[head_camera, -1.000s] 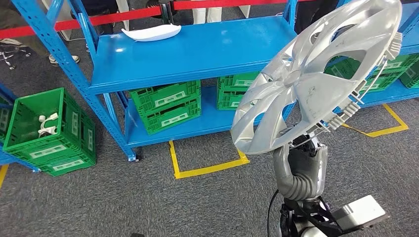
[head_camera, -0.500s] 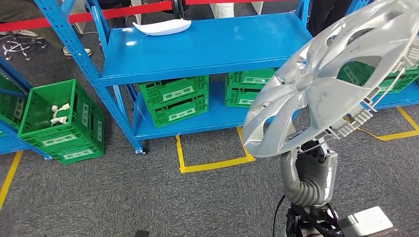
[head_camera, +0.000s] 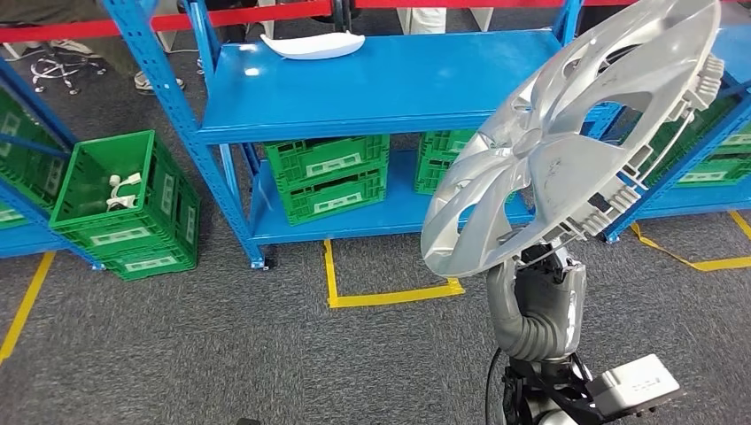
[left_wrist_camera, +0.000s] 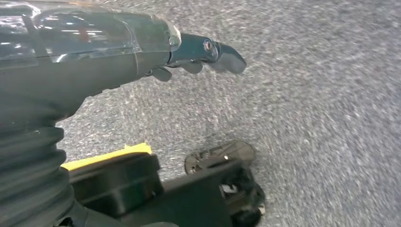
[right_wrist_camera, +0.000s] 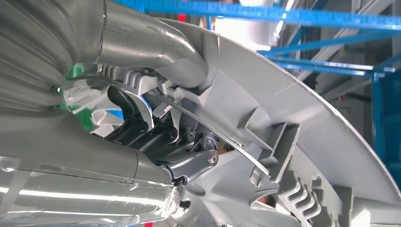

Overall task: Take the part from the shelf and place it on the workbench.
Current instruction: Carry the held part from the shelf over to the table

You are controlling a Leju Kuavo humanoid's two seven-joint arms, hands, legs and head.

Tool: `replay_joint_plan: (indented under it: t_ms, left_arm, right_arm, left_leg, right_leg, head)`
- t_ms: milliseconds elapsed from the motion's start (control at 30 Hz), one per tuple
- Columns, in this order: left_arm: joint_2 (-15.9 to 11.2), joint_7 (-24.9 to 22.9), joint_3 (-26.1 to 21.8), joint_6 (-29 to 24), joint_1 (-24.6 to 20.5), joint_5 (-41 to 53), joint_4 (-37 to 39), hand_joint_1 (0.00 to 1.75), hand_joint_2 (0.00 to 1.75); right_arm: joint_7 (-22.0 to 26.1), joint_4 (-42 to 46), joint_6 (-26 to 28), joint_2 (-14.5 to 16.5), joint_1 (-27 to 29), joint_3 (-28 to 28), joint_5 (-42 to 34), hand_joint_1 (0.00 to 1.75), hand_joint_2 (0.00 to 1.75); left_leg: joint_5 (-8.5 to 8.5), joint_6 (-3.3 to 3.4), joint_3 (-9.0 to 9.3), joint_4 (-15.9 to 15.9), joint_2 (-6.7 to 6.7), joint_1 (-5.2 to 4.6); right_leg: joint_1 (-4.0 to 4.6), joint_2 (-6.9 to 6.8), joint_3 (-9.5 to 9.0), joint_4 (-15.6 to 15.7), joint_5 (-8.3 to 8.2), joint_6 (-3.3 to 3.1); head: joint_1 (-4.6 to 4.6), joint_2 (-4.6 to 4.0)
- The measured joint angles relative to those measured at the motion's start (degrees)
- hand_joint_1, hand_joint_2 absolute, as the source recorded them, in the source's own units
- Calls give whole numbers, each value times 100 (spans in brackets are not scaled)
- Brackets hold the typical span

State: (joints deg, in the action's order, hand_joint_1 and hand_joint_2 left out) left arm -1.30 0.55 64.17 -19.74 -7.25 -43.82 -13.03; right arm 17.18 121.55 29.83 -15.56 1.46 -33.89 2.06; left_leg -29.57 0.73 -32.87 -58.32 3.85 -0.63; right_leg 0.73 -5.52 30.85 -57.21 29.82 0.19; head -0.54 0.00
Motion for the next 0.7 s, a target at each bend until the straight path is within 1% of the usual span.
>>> replay_joint_plan:
  t_ms: [33, 67, 100, 133, 167, 200, 233, 267, 300, 333, 367, 400, 433, 467, 500, 533, 567, 600, 633, 667, 700]
  left_arm:
    - [1, -1, 0, 0, 1, 1, 0, 0, 175]
    - [3, -1, 0, 0, -1, 1, -1, 0, 175]
    - [10, 0, 0, 0, -7, 2, -2, 0, 175]
    - [17, 0, 0, 1, -11, 4, -3, 0, 175]
    - [25, 0, 0, 2, -11, 6, -3, 0, 175]
    - [31, -1, 0, 2, -7, 8, -3, 0, 175]
    - [33, -2, 0, 2, -2, 8, -3, 0, 175]
    - [35, -2, 0, 2, 2, 8, -2, 0, 175]
    - [36, -2, 0, 2, 3, 8, -2, 0, 175]
    - [37, -1, 0, 2, 3, 8, -2, 0, 175]
    - [38, -1, 0, 2, 0, 9, -2, 0, 175]
    - [38, 2, 0, 1, -3, 9, -2, 0, 175]
    - [37, 8, 0, 0, -3, 9, -2, 0, 175]
    - [37, 18, 0, -3, 1, 8, -2, 0, 175]
    - [34, 34, 0, -8, 9, 7, -2, 0, 175]
    - [32, 57, 0, -14, 17, 7, -2, 0, 175]
    - [31, 79, 0, -21, 23, 6, -2, 0, 175]
    - [30, 105, 0, -28, 23, 5, -3, 0, 175]
    - [32, 133, 0, -36, 19, 5, -4, 0, 175]
    - [34, 162, 0, -42, 15, 4, -4, 0, 175]
    - [38, 193, 0, -48, 11, 4, -4, 0, 175]
  right_arm:
    - [-1, 1, 0, 1, -1, 0, 0, 175, 175]
    - [-1, 1, 0, 1, -1, 0, 1, 175, 175]
    - [-1, 1, 0, -1, -2, 1, 5, 175, 175]
    - [-2, 0, 0, -2, -1, 1, 10, 175, 175]
    - [-3, -2, 0, -3, 0, -1, 14, 175, 175]
    - [-4, -5, -1, -4, 2, -3, 17, 175, 175]
    - [-5, -10, -1, -4, 3, -5, 17, 175, 175]
    - [-7, -14, -2, -4, 2, -8, 18, 175, 175]
    - [-7, -17, -2, -4, 1, -10, 19, 175, 175]
    - [-7, -18, -2, -3, -2, -10, 20, 175, 175]
    - [-8, -18, -2, -3, -6, -10, 20, 175, 175]
    - [-8, -17, -2, -3, -12, -11, 22, 175, 175]
    - [-10, -18, -3, -3, -19, -14, 23, 175, 175]
    - [-14, -19, -6, -3, -24, -17, 22, 175, 175]
    - [-19, -20, -10, -2, -29, -23, 20, 175, 175]
    - [-25, -23, -15, -2, -35, -27, 17, 175, 175]
    - [-29, -27, -19, -1, -41, -29, 15, 175, 175]
    - [-33, -29, -21, -1, -45, -29, 15, 175, 175]
    - [-37, -32, -23, -1, -47, -27, 13, 175, 175]
    - [-40, -34, -27, -1, -45, -26, 8, 175, 175]
    - [-43, -38, -32, -1, -43, -25, 1, 175, 175]
  left_leg:
    - [19, 23, -5, 12, -75, 14]
    - [41, 51, -8, 24, -144, 33]
    - [60, 74, -11, 33, -216, 51]
    - [69, 88, -18, 32, -288, 55]
    - [78, 98, -22, 31, -361, 57]
    - [84, 103, -23, 30, -438, 57]
    - [89, 102, -23, 29, -510, 57]
    - [96, 97, -20, 27, -584, 58]
    - [101, 89, -14, 26, -654, 59]
    - [107, 77, -13, 26, -719, 61]
    - [115, 57, -24, 18, -779, 57]
    - [128, 30, -51, 10, -826, 56]
    - [147, -6, -90, 5, -865, 56]
    - [170, -47, -126, 4, -901, 59]
    - [189, -84, -156, 11, -937, 61]
    - [185, -111, -175, 4, -910, 58]
    - [164, -132, -190, -14, -842, 47]
    - [84, -149, -235, -105, -703, 35]
    - [-58, -166, -324, -305, -539, 39]
    - [-236, -188, -462, -612, -433, 50]
    - [-436, -212, -634, -1000, -363, 69]
  right_leg:
    - [-13, 39, 7, -37, 50, 34]
    - [-30, 136, 45, -158, 155, 73]
    - [-52, 273, 138, -408, 323, 113]
    - [-72, 403, 273, -767, 520, 144]
    - [-88, 475, 436, -1169, 705, 165]
    - [-100, 505, 569, -1492, 815, 178]
    - [-108, 514, 629, -1635, 812, 185]
    - [-118, 523, 587, -1541, 685, 183]
    - [-126, 546, 456, -1243, 473, 176]
    - [-137, 619, 288, -844, 252, 166]
    - [-149, 721, 133, -476, 83, 150]
    - [-156, 803, 25, -207, 2, 129]
    - [-159, 864, -15, -72, -9, 103]
    - [-155, 864, -19, -36, 4, 74]
    - [-157, 816, -14, -4, 4, 36]
    - [-162, 771, -7, 15, -13, 0]
    - [-170, 729, -12, 39, -32, -32]
    - [-176, 685, -15, 65, -51, -64]
    - [-170, 642, -16, 74, -60, -84]
    - [-160, 592, -15, 76, -64, -98]
    - [-149, 529, -12, 77, -65, -110]
  head:
    - [11, 0]
    - [25, 0]
    - [49, 0]
    - [86, 0]
    - [121, 0]
    - [149, 0]
    - [171, 0]
    - [191, 0]
    - [211, 0]
    - [234, 0]
    - [253, 0]
    - [265, 0]
    - [270, 0]
    - [265, 0]
    - [261, 0]
    - [257, 0]
    - [252, 0]
    - [227, 0]
    - [189, 0]
    - [148, 0]
    - [102, 0]
